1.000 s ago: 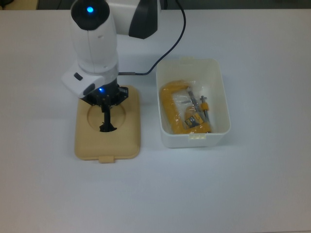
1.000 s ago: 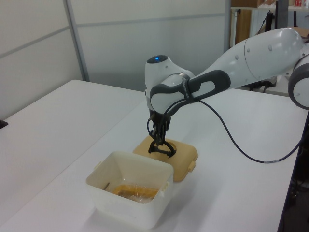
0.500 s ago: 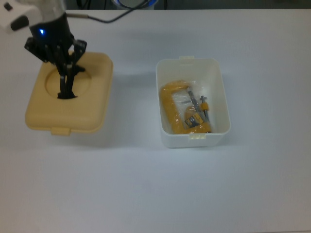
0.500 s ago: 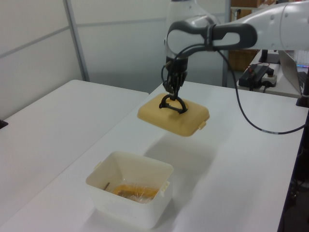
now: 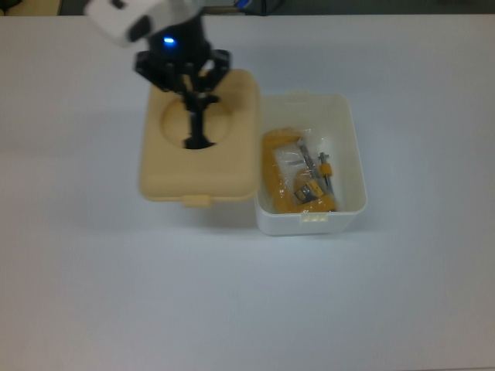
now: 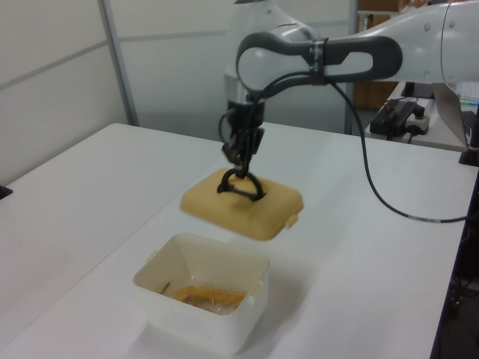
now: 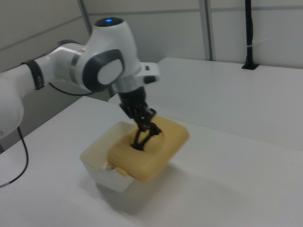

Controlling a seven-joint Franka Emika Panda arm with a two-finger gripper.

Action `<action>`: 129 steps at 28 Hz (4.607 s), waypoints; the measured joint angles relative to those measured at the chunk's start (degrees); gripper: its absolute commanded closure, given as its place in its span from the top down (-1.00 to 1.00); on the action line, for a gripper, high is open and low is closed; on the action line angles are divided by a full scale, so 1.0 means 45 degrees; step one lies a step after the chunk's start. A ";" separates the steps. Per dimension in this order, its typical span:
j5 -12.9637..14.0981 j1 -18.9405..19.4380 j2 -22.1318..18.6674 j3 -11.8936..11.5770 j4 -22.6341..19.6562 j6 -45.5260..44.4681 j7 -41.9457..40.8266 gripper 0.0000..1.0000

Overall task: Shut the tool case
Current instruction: 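Lift the tan lid and carry it over the white box, then lower the lid onto the white box rim and press it down, then open the gripper, release the handle and raise away from the lid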

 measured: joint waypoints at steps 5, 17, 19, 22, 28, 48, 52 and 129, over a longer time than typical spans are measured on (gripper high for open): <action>-0.0001 0.1233 0.0001 0.0019 -0.0008 0.0000 0.0988 -1.00; -0.0261 0.2774 0.0011 0.0021 -0.0014 0.0159 0.1628 -1.00; -0.0293 0.2791 0.0032 0.0020 -0.0015 0.0244 0.1628 -1.00; -0.0497 0.2797 0.0109 0.0018 -0.0015 0.0298 0.1628 -1.00; -0.0898 0.2871 0.0310 0.0043 -0.0019 0.0440 0.1628 -1.00; -0.0961 0.2977 0.0920 0.0651 -0.0026 0.1029 0.3013 -0.96; -0.0962 0.2977 0.0920 0.0652 -0.0026 0.1029 0.3044 -0.37; -0.1034 -0.1234 -0.2438 0.0470 -0.0894 -0.1996 0.0569 1.00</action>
